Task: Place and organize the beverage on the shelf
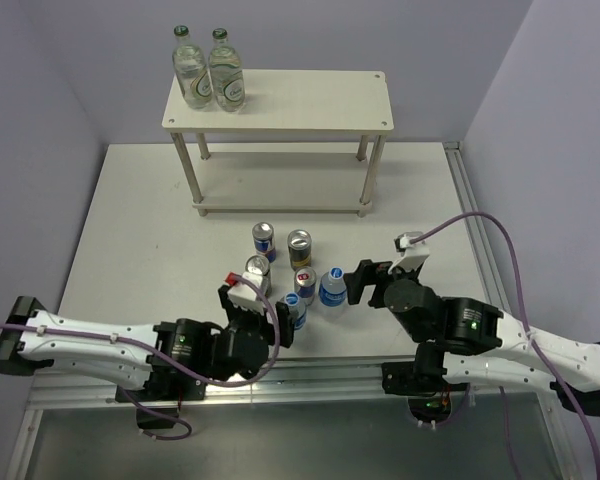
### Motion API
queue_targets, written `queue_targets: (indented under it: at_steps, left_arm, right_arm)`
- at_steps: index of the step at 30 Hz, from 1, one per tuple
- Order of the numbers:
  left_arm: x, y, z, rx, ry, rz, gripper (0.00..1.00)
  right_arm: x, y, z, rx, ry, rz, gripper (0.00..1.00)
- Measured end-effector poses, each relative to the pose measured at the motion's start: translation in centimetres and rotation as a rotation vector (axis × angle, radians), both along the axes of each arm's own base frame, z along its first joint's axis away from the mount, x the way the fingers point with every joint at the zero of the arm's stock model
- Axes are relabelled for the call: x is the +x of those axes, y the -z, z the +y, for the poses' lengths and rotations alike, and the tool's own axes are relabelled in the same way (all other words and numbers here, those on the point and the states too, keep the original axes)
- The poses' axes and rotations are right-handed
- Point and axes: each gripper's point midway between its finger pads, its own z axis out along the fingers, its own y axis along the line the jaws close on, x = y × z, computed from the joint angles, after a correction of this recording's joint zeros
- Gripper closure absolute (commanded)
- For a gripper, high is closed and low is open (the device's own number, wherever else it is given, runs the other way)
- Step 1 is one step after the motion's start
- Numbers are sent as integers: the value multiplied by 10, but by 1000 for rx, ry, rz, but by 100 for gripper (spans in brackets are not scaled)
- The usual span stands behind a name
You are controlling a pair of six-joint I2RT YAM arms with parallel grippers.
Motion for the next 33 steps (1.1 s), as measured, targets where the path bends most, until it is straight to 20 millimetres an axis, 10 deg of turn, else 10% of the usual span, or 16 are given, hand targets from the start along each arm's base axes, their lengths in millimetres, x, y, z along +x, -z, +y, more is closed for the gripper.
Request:
queue_targets:
  at_steps: [13,21,33]
  left_arm:
    - [-43,53,-25,98,46,-15,1]
    - [-6,98,-17,127,14,-21,1]
    - [25,112,-48,132,52,-44,10]
  right_arm:
    - [-11,30,24,-11,-48,38,0]
    - [-10,71,39,-87,-64,72,0]
    - [-6,109,60,-105,-72,81,0]
